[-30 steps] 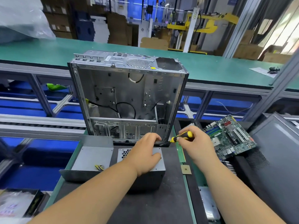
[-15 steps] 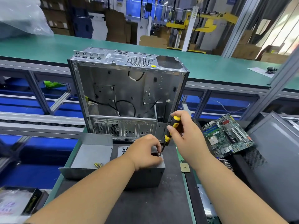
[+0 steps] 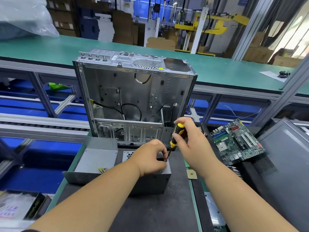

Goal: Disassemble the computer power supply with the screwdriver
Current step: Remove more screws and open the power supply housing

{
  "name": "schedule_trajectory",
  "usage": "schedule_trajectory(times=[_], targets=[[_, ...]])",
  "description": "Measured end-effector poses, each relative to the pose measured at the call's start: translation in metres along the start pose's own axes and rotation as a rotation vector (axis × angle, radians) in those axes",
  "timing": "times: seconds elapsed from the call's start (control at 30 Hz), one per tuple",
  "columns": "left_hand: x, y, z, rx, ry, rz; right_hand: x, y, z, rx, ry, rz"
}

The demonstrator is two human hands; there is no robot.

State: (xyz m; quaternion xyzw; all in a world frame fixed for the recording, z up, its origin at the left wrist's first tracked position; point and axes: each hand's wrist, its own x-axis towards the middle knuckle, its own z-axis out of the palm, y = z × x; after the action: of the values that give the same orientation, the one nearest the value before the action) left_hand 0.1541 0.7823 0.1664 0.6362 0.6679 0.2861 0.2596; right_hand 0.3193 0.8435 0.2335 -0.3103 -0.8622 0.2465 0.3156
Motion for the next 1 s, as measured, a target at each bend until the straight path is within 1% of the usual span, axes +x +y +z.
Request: schedule_trajectory(times=[0.17,0.43,0.73,0.83,0.9,1.0], targets=[[0.001,-0.001,-0.001,-0.001,-0.012,-0.005,0.002,-0.001,-0.001,-0.010,0.002,-0.021],[0.001,-0.001,0.000,-0.018,-0.015,-0.015,0.000,0.003,-0.002,-0.019,-0.002,0.005],[0.001,-0.001,0.000,-0.037,-0.020,-0.012,0.004,-0.001,-0.003,0.027,-0.100,-0.004],[0.002,-0.002,0.001,-0.023,-0.023,-0.007,0.010,-0.001,-0.003,0.131,-0.069,0.005],[0.003,-0.003,0.001,-0.017,-0.021,0.004,0.013,-0.001,-0.002,0.160,-0.010,-0.019],[0.002,-0.003,0.001,-0.022,-0.015,0.006,0.016,0.000,0.001,0.283,0.060,-0.007]])
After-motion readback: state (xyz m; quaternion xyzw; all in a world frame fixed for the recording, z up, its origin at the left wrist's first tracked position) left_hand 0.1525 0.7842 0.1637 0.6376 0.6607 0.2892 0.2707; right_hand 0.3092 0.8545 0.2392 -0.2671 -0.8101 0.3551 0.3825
